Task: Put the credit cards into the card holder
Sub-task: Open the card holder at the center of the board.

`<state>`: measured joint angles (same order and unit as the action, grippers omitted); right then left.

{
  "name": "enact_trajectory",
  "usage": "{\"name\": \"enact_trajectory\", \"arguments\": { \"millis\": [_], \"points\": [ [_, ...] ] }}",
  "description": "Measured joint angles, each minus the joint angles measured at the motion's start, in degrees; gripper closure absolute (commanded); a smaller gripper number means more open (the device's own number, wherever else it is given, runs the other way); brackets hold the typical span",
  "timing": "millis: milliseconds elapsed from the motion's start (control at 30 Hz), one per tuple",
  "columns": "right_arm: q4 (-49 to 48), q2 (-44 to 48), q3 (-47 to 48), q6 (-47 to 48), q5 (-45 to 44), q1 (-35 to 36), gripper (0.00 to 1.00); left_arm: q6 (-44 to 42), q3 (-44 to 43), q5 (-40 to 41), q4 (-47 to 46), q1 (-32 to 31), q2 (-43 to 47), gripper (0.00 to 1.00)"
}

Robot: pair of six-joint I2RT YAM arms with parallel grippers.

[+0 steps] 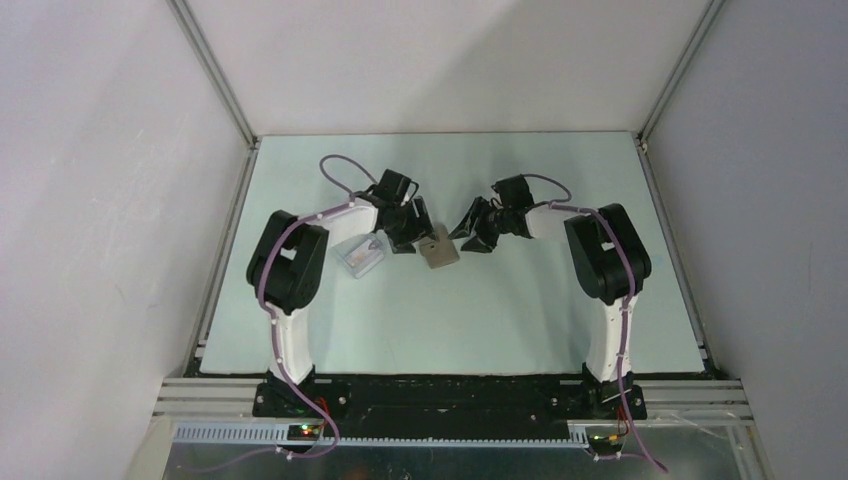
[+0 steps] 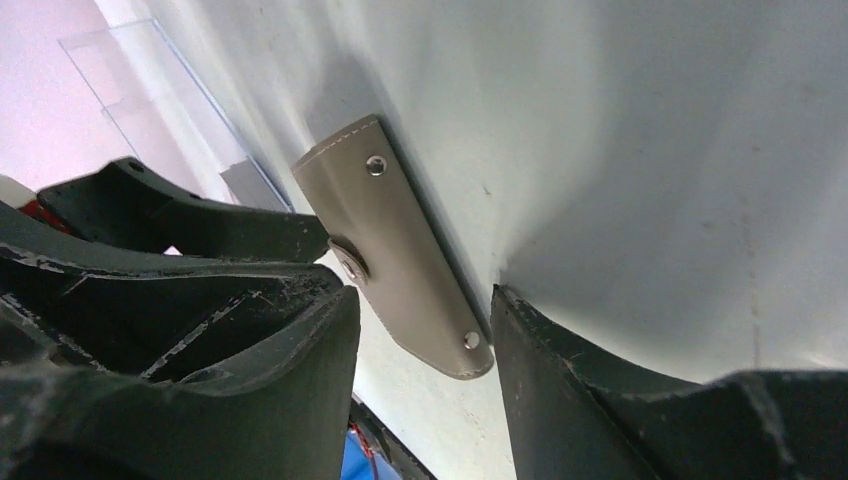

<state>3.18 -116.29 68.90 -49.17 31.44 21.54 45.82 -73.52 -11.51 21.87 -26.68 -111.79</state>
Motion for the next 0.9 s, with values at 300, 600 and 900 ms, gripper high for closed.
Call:
{"name": "enact_trajectory", "arguments": {
  "millis": [300, 600, 900],
  "points": [
    [-1.14, -1.53, -0.35, -0.52, 5.14, 1.97, 0.56, -1.51, -2.25, -2.69, -0.98, -1.64, -2.45, 0.48],
    [-9.25, 7.30, -15.54, -6.08, 8.98, 2.12, 0.98, 2.01, 10.88, -4.37, -5.75, -6.23, 8.11, 0.54],
    [4.07, 30.75, -18.60, 0.39, 4.42, 4.42, 1.00, 5.27, 22.10, -3.43, -10.71, -10.93, 29.33, 0.39]
  ]
}}
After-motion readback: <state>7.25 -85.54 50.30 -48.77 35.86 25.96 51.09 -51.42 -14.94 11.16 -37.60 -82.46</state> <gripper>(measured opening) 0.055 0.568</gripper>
